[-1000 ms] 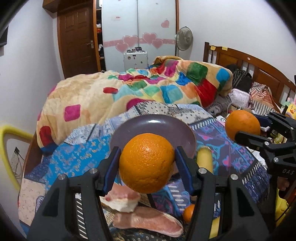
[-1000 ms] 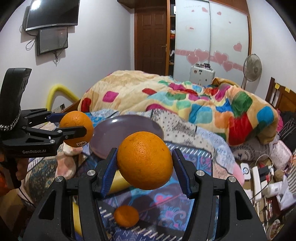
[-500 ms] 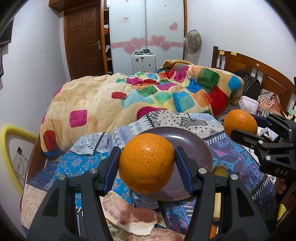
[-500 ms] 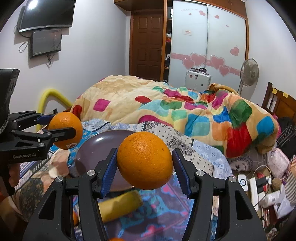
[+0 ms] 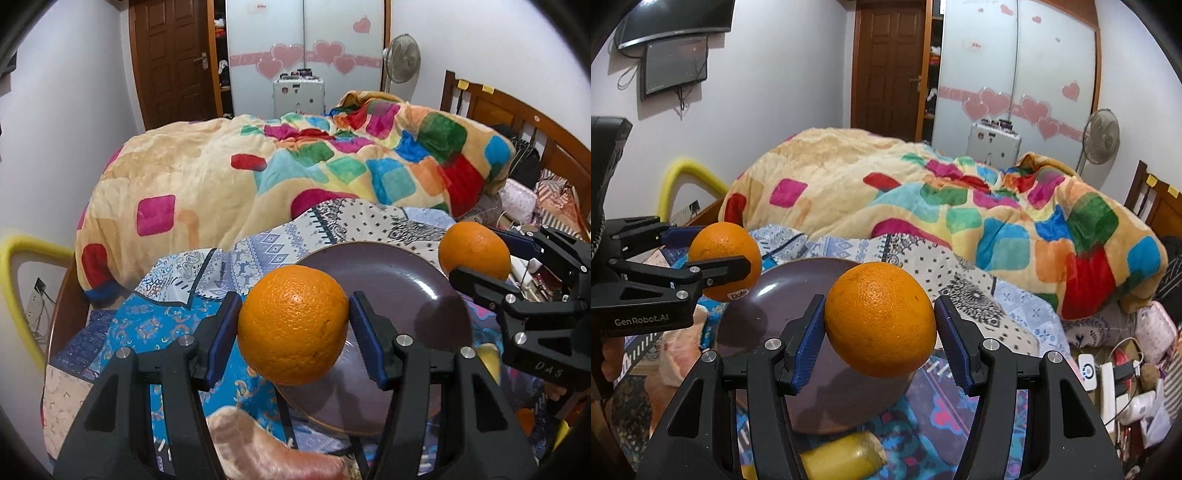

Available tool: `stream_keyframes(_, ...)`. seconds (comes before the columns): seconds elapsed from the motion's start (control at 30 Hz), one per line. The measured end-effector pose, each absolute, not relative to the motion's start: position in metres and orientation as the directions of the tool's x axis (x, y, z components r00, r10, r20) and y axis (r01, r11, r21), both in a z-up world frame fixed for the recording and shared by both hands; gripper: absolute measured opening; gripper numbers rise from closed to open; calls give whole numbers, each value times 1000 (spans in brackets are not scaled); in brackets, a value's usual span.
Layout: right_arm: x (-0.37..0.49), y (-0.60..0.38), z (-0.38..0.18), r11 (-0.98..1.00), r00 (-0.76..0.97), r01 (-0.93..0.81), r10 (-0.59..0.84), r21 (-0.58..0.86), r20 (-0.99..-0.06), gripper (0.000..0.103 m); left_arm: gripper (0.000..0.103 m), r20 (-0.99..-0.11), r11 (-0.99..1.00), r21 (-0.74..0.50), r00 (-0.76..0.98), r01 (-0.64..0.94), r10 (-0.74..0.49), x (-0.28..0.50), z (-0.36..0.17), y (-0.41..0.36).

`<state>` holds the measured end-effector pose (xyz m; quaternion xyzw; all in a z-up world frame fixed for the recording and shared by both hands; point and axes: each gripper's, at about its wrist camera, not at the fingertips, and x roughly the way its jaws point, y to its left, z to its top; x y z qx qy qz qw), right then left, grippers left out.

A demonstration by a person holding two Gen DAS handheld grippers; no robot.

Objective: Organize fruits
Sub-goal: 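Carry both oranges onto the purple plate and open both grippers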

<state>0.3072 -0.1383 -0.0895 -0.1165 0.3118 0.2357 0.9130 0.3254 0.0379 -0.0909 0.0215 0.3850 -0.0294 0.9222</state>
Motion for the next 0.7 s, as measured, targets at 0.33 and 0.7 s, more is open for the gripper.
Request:
stream_keyframes(0.33,339,-122,-115,855,612,-516,321,-58,-723,56,59,-767,996,8,639,86,-49,355,-114,38)
stream_keyframes(0.7,348,-113,-122,847,600,-524,292,-91,-745,57,61,-775,996,2,630,87,-53,361,-122,37)
